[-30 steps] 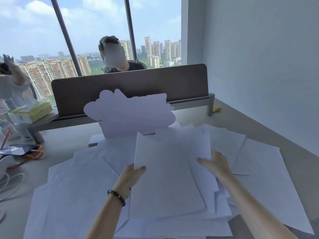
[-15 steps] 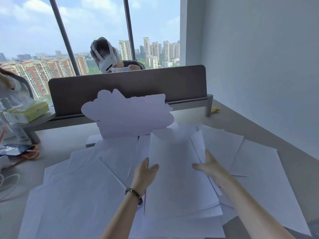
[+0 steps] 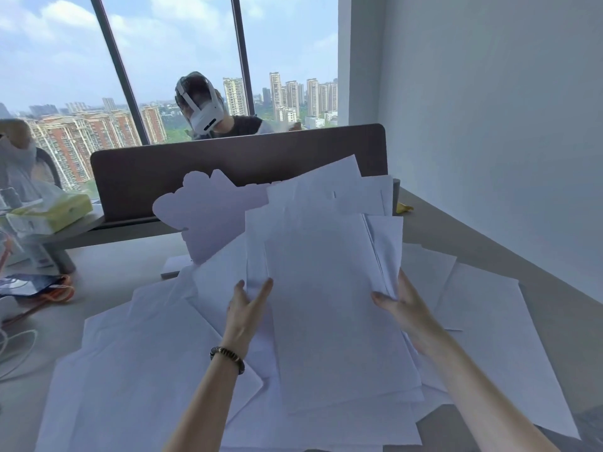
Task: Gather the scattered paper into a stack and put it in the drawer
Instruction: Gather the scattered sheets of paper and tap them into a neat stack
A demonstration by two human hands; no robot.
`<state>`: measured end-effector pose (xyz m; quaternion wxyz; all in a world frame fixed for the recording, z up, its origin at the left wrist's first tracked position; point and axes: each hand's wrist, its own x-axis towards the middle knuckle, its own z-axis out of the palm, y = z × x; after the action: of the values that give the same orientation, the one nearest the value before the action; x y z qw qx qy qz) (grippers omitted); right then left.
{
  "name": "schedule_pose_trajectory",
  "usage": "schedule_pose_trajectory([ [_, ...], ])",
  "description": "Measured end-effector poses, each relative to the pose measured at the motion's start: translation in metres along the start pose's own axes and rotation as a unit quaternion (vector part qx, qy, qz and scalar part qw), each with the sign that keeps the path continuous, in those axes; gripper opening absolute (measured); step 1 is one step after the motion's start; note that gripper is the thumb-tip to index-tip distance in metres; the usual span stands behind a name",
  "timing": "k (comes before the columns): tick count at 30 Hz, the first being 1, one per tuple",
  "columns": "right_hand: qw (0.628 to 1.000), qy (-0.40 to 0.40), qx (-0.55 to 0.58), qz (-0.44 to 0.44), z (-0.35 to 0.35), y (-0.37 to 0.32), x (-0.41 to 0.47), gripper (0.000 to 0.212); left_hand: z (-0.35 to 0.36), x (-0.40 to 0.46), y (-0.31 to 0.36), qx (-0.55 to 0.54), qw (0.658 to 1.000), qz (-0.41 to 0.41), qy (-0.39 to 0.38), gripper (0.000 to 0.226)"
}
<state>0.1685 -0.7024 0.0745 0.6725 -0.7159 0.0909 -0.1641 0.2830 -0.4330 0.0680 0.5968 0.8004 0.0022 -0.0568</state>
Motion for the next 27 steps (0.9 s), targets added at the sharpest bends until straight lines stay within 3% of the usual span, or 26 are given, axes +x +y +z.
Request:
schedule_pose_trajectory([
  [3,1.0,0.009,0.013,0.001,-0.004,0.002,0.0,0.072,-0.005,0.004,-0.008,-0.008,0.998,-0.012,-0.055,0.11],
  [5,0.999,0.015,0.032,0.009,-0.004,0.0,0.0,0.072,-0.004,0.004,-0.007,0.01,0.998,-0.016,-0.054,0.082],
  [7,0.998,0.016,0.052,0.015,-0.006,0.002,0.001,0.073,-0.003,0.0,0.0,0.004,0.999,-0.01,-0.049,0.068],
  [10,0.997,0.025,0.07,0.016,-0.011,0.011,0.005,0.082,-0.004,-0.004,0.009,-0.092,0.994,0.036,-0.055,0.036],
  [12,0.997,0.025,0.073,0.011,-0.011,0.005,0.002,0.076,-0.007,-0.009,0.016,-0.154,0.984,0.058,-0.074,0.017],
  [19,0.993,0.05,0.108,-0.007,-0.008,-0.01,0.0,0.052,-0.008,-0.015,0.021,-0.204,0.967,0.111,-0.104,0.032],
  [23,0.992,0.059,0.111,-0.002,-0.008,-0.012,0.001,0.051,-0.007,-0.014,0.018,-0.251,0.951,0.082,-0.164,0.06],
  [26,0.994,0.066,0.088,0.001,-0.008,-0.01,0.003,0.053,-0.003,-0.017,0.019,-0.253,0.949,0.069,-0.178,0.033],
  [27,0.995,0.068,0.074,0.002,-0.007,-0.01,0.004,0.053,0.0,-0.018,0.019,-0.24,0.95,0.073,-0.186,0.038],
])
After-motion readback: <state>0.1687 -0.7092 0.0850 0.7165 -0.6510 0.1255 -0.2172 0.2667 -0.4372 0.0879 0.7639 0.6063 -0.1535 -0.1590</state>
